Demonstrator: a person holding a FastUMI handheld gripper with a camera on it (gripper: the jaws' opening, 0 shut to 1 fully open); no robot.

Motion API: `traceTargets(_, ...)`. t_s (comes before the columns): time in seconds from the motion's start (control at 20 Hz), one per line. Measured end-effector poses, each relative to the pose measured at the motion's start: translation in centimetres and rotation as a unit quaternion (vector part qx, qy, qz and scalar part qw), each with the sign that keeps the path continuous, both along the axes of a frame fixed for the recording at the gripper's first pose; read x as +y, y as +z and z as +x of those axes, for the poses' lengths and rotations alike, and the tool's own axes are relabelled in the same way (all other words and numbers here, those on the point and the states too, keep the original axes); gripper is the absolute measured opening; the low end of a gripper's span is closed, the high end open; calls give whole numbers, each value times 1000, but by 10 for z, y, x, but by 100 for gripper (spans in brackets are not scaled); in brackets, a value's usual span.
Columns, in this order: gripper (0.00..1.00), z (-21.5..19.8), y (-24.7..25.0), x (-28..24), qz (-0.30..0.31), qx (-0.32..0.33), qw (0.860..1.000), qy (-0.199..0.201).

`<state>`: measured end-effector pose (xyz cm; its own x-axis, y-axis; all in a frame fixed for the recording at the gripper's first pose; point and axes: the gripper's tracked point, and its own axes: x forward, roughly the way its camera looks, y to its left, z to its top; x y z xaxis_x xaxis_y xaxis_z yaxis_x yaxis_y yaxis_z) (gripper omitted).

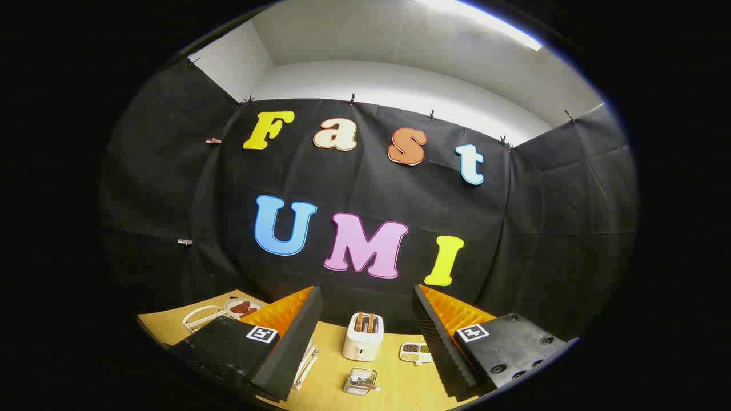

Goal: Take the plate from the dish rack, then take the spoon from the basket and place it into the plate.

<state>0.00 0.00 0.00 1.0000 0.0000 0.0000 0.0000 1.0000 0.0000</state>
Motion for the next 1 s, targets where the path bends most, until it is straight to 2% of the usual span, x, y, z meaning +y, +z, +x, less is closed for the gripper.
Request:
traceTargets(0.3, 97, 4, -4, 14, -5, 10, 1000, 8)
traceTargets(1.0, 97, -10, -11, 22, -8, 19, 1000, 0)
